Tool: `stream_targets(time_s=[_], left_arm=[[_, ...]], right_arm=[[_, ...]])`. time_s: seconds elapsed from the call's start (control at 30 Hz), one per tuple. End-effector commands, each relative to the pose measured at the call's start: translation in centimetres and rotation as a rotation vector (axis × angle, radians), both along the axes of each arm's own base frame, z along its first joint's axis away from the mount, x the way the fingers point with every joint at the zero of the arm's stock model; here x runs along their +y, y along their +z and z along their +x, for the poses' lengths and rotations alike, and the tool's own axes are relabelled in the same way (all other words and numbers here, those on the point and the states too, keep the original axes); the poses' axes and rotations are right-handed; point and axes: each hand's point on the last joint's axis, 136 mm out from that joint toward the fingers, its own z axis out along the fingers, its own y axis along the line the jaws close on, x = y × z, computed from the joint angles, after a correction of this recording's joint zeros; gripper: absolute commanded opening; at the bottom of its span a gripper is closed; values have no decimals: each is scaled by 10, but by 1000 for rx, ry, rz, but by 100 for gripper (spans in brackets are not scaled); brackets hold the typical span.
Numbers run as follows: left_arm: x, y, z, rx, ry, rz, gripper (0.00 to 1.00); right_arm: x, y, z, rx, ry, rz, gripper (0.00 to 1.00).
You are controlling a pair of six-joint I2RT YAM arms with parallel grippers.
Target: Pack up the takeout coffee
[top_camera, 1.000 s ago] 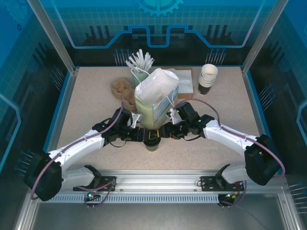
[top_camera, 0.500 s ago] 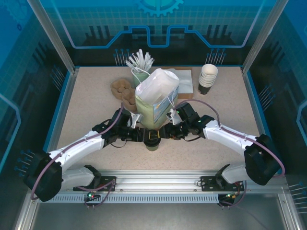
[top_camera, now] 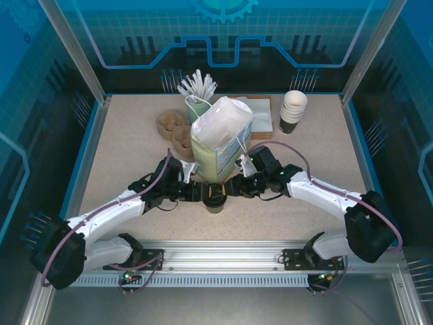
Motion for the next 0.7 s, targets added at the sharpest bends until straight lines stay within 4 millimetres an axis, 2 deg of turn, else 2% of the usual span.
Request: stream_targets(time_s=[0.0,0.3,0.67], left_arm=[[14,-37,-28,146,0,59,45],[17,-49,-34,160,-3,67,45],[15,-44,-33,134,-13,51,45]], right_arm=[[-21,-37,-15,79,-35,-143,45],[-25,-44,-17,86,-37,-161,44],[-27,-47,-18,84,-38,-169,43]])
